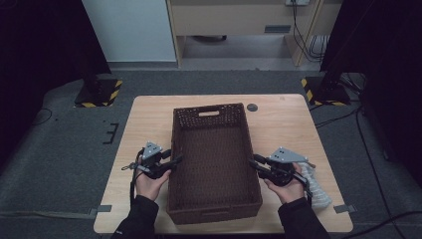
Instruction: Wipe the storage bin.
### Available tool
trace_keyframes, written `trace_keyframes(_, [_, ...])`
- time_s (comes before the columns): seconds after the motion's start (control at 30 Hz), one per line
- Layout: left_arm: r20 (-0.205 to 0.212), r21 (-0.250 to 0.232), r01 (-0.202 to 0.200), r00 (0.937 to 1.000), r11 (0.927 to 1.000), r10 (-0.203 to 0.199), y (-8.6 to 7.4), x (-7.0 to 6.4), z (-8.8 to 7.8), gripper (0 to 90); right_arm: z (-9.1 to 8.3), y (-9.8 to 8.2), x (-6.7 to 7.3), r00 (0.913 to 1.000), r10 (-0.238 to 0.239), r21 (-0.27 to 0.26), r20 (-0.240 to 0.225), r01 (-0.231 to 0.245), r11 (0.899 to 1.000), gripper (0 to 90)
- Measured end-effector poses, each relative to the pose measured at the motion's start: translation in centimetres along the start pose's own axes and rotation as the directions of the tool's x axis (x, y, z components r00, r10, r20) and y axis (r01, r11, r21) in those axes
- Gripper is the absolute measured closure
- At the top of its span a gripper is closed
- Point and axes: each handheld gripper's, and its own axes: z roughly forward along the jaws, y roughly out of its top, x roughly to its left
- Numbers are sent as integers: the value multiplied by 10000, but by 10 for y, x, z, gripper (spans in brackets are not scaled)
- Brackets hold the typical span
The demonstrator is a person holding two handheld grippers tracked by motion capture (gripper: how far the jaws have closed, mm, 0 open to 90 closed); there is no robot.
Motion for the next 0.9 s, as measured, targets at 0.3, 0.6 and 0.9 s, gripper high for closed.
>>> trace_keyframes(0.3, [-173,-66,19,9998,10000,-20,1,1,1,538,-26,5,-24,9975,418,-901,577,-365,9953,490])
trace_keyframes(0.6, [-89,-182,200,9998,9996,-201,-1,2,-1,543,-46,-16,-52,9872,550,-9,1499,-555,9985,409])
trace_keyframes(0.9, [-147,-171,159,9998,9997,-161,-1,0,-3,555,-71,-31,-69,9630,719,209,2596,-800,9966,362])
